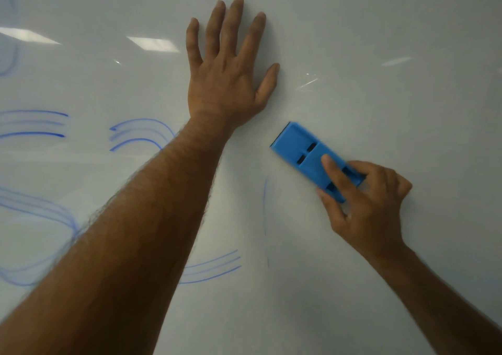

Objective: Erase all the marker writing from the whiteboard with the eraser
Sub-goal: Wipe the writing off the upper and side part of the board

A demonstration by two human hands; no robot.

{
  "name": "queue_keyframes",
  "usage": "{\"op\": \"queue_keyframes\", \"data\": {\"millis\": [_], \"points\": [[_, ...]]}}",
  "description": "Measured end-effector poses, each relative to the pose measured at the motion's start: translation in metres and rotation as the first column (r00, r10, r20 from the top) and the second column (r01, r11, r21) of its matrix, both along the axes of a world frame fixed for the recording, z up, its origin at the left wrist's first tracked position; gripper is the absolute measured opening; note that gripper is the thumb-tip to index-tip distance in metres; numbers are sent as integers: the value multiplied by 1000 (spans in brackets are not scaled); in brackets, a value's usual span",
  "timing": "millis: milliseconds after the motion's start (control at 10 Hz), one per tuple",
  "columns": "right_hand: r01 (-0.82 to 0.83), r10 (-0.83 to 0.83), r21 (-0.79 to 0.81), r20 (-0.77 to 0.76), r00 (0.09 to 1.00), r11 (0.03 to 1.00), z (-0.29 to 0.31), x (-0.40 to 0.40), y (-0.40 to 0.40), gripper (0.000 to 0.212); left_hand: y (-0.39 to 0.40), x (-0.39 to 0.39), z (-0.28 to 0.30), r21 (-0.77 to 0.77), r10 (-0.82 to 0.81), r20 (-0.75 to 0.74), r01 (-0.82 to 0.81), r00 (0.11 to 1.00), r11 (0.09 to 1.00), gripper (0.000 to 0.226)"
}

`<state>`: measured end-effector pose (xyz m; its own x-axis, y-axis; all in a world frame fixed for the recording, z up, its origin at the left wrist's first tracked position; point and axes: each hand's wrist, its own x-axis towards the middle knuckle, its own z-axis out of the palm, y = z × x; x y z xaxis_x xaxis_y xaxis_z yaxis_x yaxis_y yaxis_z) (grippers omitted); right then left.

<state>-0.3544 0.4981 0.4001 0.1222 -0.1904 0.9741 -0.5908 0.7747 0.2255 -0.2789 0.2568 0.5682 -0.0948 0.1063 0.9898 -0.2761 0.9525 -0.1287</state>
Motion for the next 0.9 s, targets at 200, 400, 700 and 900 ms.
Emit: {"op": "queue_keyframes", "data": {"millis": [200, 400, 700, 900], "points": [[-20, 30, 177, -53, 998, 984, -27, 7, -13, 55, 0, 2, 0, 1, 1, 30, -1, 1000, 1000, 72], [35, -33, 107, -21, 999, 994, -27, 3, 1, 58, 0, 0, -1, -4, -18, 24, 18, 1000, 1000, 72], [95, -36, 384, -158, 987, 919, -61, 3, 13, 56, 1, 0, -1, -5, -9, 23, 9, 1000, 1000, 71], [9, -3, 148, -42, 999, 989, -53, -2, 11, 55, 1, 0, 0, 3, 9, 47, -9, 999, 1000, 72]]}}
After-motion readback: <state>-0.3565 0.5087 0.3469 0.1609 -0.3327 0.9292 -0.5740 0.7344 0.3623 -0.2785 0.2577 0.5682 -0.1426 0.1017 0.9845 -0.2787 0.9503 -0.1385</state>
